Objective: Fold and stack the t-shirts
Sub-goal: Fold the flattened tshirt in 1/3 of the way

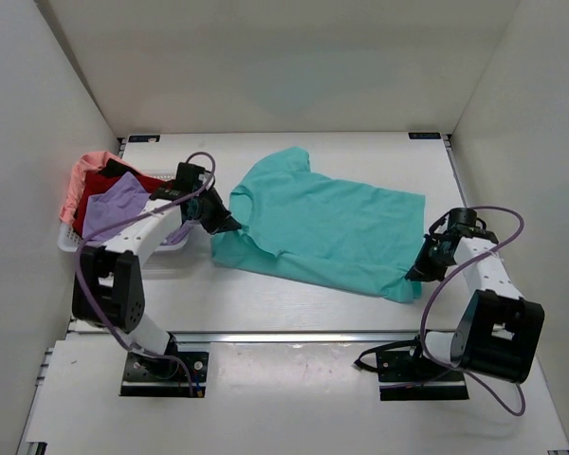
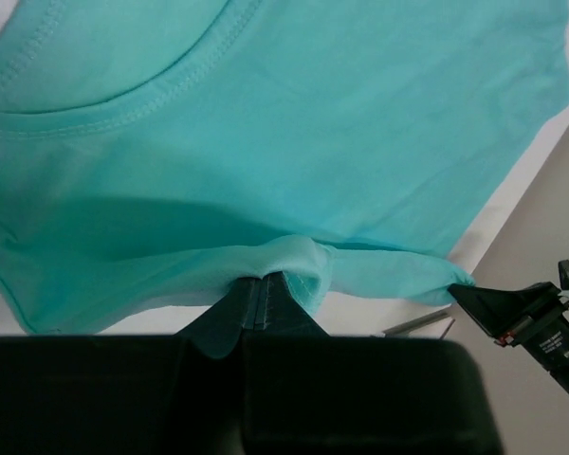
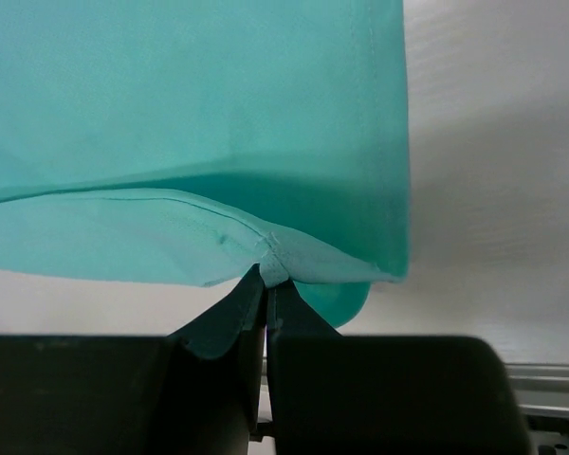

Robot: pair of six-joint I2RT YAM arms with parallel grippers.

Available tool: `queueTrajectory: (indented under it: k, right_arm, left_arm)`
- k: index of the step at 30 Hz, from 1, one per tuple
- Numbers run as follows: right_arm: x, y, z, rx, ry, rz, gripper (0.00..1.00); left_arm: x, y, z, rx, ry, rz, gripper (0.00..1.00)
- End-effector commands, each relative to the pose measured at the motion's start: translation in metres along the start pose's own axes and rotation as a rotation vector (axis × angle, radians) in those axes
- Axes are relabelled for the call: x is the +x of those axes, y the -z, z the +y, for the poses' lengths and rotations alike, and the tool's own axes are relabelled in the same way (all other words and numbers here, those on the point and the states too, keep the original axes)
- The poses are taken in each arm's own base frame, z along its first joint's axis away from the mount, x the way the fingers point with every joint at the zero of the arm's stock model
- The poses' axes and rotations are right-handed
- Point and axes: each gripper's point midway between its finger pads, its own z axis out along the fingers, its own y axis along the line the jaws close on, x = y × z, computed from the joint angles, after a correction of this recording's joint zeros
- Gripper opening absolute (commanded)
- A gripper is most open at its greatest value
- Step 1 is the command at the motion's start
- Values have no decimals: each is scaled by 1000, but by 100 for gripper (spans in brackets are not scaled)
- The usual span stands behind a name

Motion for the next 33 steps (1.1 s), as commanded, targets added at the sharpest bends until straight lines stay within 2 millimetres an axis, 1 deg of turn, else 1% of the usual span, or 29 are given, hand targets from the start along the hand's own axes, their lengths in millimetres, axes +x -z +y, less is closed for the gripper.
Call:
queueTrajectory:
  k: [1, 2, 4, 5, 6, 7, 8, 9, 10, 12, 13, 14, 15, 16, 17, 18, 19, 20, 21, 22, 23, 24, 25, 27, 28, 30, 31, 32, 33]
  right_arm:
    - [-22, 1, 13, -62, 25, -40, 0]
    - [-24, 0, 13, -60, 20, -39, 0]
    - [-27, -1, 10, -61, 8, -46, 0]
    - [-29, -1, 8, -58, 0, -51, 0]
    - [-27, -1, 8, -62, -12, -48, 0]
    - [-30, -1, 7, -63, -18, -59, 0]
    - [-31, 0, 7, -60, -23, -61, 0]
    - [-34, 0, 7, -60, -24, -69, 0]
    - [-38, 1, 7, -58, -19, -82, 0]
    - [-42, 2, 7, -57, -36, -88, 0]
    - [-47, 1, 7, -59, -35, -98, 0]
    - [-46, -2, 4, -53, -44, -77, 0]
    - [-49, -2, 7, -62, -48, -79, 0]
    - [-48, -6, 5, -62, -55, -62, 0]
    - [-49, -8, 5, -56, -54, -53, 0]
    - [-49, -9, 7, -58, -59, -47, 3]
    - [-49, -10, 6, -46, -55, -42, 10]
    - [-52, -8, 7, -37, -62, -53, 21]
    - [-52, -10, 7, -25, -58, -50, 27]
    - [-56, -5, 6, -5, -59, -79, 36]
    - [-61, -1, 8, 3, -55, -107, 45]
    - [-63, 2, 8, 17, -64, -123, 48]
    - [-69, 8, 10, 17, -52, -151, 48]
    - [-84, 20, 18, 16, -25, -217, 46]
    - [-85, 21, 24, 5, -6, -224, 45]
    - [-85, 21, 33, -18, 13, -220, 40]
    - [-82, 18, 38, -24, 32, -207, 31]
    - [-77, 14, 46, -52, 54, -192, 28]
    - [-74, 9, 49, -59, 56, -183, 20]
  left_arm:
    - [-21, -4, -8, -8, -23, -27, 0]
    - [-23, -10, -4, -23, -9, -18, 0]
    - [-34, -12, -12, -14, -15, -29, 0]
    - [-39, -14, -10, -18, -6, -34, 0]
    - [-46, -13, -14, -10, -8, -43, 0]
    - [-54, -17, -17, -9, -7, -49, 0]
    - [-55, -22, -15, -15, -2, -37, 0]
    - [-65, -18, -24, -2, -17, -61, 0]
    - [-73, -19, -28, 1, -13, -71, 0]
    - [-79, -26, -27, -3, -15, -61, 0]
    - [-84, -24, -35, 19, -17, -74, 0]
    - [-83, -30, -31, 11, 0, -56, 0]
    - [-86, -36, -32, 23, 7, -52, 0]
    - [-86, -37, -36, 35, 9, -42, 0]
    - [-89, -42, -38, 44, 11, -41, 2]
    - [-93, -43, -40, 56, 11, -44, 21]
    - [-96, -44, -45, 71, 5, -47, 26]
    - [-100, -46, -54, 87, -11, -53, 27]
    - [-103, -44, -57, 97, -11, -57, 32]
    - [-109, -43, -66, 105, -33, -76, 40]
    - [-115, -43, -73, 113, -49, -92, 44]
    - [-118, -41, -77, 118, -58, -96, 50]
    - [-118, -41, -75, 108, -63, -92, 52]
    - [-113, -40, -77, 98, -73, -85, 51]
    - [-109, -39, -80, 97, -96, -86, 49]
    - [-91, -45, -70, 59, -93, -56, 46]
    - [-78, -48, -72, 55, -108, -31, 43]
    - [-66, -52, -68, 34, -113, -17, 41]
    - [-59, -55, -60, 7, -108, -3, 40]
